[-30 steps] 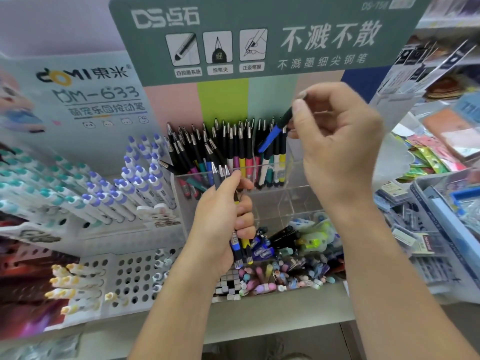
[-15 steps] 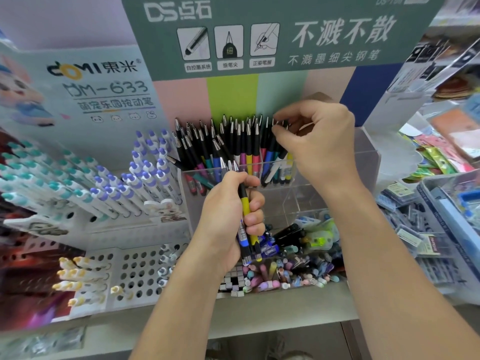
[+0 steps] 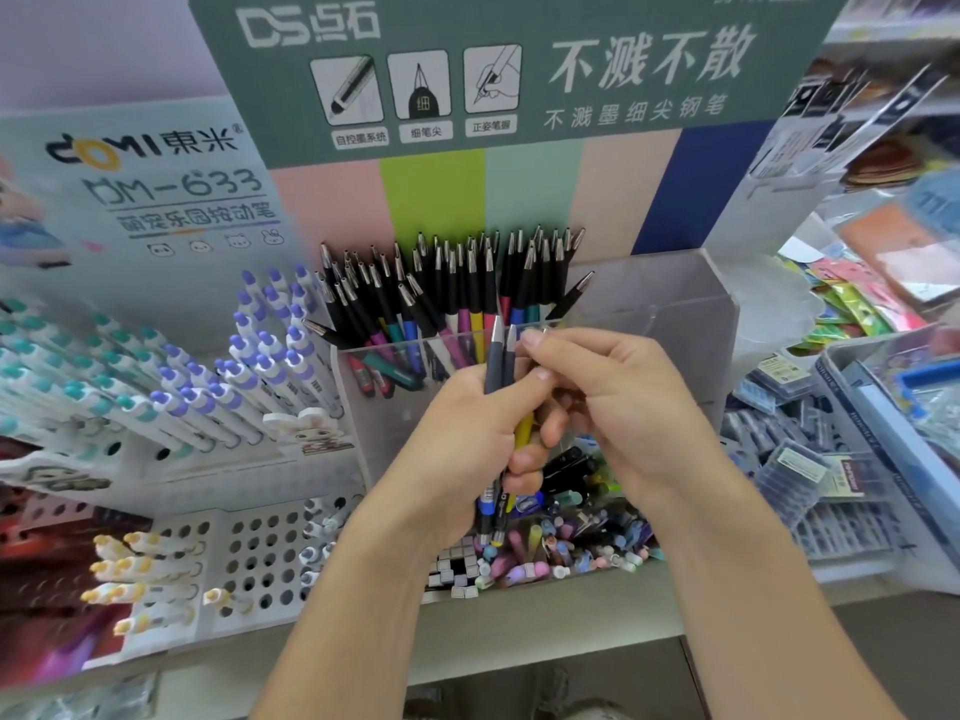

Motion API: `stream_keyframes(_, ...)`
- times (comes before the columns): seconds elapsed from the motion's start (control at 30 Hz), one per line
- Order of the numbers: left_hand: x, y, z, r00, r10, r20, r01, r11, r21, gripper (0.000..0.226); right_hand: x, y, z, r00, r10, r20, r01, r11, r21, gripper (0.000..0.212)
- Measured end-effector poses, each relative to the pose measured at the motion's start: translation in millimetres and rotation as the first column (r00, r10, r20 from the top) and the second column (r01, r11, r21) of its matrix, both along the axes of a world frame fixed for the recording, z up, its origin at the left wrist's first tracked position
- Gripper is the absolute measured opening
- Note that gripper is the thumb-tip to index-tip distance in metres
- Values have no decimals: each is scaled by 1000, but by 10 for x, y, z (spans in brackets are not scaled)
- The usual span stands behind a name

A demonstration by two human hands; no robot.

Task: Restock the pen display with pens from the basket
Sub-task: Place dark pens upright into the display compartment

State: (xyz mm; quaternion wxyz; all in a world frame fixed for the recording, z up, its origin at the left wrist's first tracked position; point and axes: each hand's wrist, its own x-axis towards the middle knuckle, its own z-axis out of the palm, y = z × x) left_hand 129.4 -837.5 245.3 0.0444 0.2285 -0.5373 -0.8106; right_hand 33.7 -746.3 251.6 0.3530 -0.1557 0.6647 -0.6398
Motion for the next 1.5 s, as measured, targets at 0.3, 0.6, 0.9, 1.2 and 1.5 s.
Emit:
stream_keyframes(0.3, 22, -131, -54, 960, 275, 54, -276, 961, 10, 36, -432, 159, 156, 785, -620, -11, 542, 695, -472, 17)
stream_keyframes(0.6, 18, -128, -7, 937, 339, 82, -349, 914, 208, 50, -514, -120, 93, 660, -426, -619, 311, 905, -291, 8)
stream_keyframes(0.9, 42, -139, -18, 934, 356, 20, -345, 887, 305, 41, -590, -58, 314, 591, -475, -652, 291, 879, -376, 15)
stream_keyframes(1.2, -12, -99, -17, 926, 377, 29, -377, 914, 154, 35, -451, -332, 79, 782, -255, -568, 186, 966, -178, 8)
stream_keyframes(1.5, -17, -56, 1, 930, 367, 35, -368, 928, 64, 34, -346, -459, -70, 685, -173, -708, 193, 980, -52, 4)
